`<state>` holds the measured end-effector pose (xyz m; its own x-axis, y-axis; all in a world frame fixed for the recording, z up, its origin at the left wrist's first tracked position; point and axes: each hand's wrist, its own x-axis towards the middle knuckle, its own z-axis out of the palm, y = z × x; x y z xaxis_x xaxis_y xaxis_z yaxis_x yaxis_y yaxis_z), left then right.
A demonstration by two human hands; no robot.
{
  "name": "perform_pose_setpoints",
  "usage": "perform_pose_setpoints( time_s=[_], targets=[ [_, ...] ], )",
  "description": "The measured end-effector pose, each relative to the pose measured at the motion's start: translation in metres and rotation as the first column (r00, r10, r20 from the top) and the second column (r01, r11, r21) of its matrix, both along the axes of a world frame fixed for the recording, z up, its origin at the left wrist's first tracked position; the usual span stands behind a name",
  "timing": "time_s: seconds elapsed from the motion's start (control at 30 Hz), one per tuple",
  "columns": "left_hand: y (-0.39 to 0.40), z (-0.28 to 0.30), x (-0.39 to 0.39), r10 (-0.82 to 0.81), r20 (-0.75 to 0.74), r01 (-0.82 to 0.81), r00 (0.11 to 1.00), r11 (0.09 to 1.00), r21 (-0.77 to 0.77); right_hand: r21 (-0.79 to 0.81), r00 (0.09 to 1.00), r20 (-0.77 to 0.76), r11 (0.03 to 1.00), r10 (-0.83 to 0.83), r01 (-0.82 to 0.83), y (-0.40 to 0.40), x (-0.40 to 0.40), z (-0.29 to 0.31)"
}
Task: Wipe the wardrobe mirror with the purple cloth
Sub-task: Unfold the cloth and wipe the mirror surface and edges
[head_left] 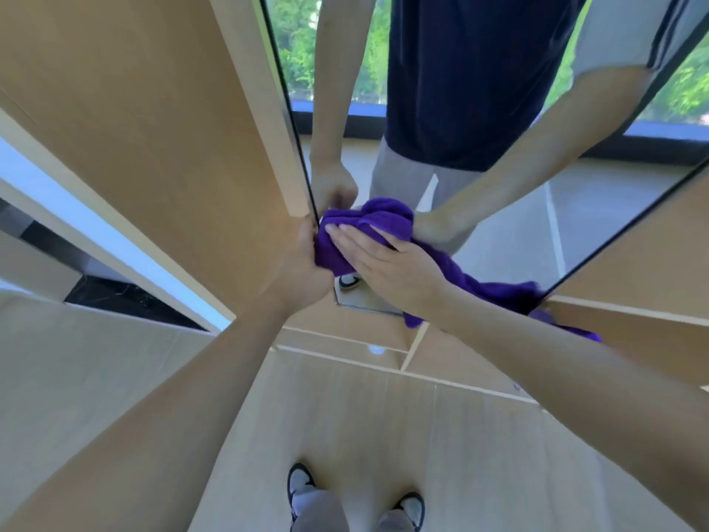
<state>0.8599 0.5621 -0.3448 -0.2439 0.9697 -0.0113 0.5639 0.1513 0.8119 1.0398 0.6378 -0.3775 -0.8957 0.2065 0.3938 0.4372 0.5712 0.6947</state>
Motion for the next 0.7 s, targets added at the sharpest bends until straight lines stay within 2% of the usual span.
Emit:
perform_pose_setpoints(
  time_s=[0.07,0.2,0.3,0.4,0.57,0.63,0.7],
  targets=[
    [0.007,0.0,-0.001,-0.047,-0.002,0.047,0.999,0.999,-0.008,-0.069,0.995,0.1,0.998,-0.002,0.009,0.001,-0.005,-0.022],
    [0.003,-0.006,-0.004,-0.009,0.093,0.017,0.996,0.996,-0.083,-0.209,0.941,0.322,0.977,0.105,-0.037,0.005,-0.014,-0.057],
    [0.004,-0.004,0.0,0.034,0.112,-0.018,0.993,0.989,-0.145,-0.238,0.911,0.397,0.971,0.111,-0.015,0.0,-0.014,-0.089],
    [0.009,-0.01,0.008,0.092,0.136,-0.075,0.986,0.989,-0.124,-0.249,0.886,0.451,0.969,0.108,0.008,-0.002,-0.015,-0.117],
    [0.017,-0.019,0.014,0.128,0.088,-0.118,0.988,0.987,-0.111,-0.257,0.824,0.556,0.965,0.106,0.049,-0.001,0.002,-0.153],
    [0.018,-0.02,0.019,0.153,0.075,-0.142,0.985,0.981,-0.13,-0.324,0.822,0.545,0.946,0.164,0.026,0.001,0.023,-0.159],
    [0.019,-0.03,0.024,0.158,0.127,-0.139,0.979,0.98,-0.143,-0.295,0.788,0.607,0.95,0.107,0.099,0.004,0.043,-0.148]
  ],
)
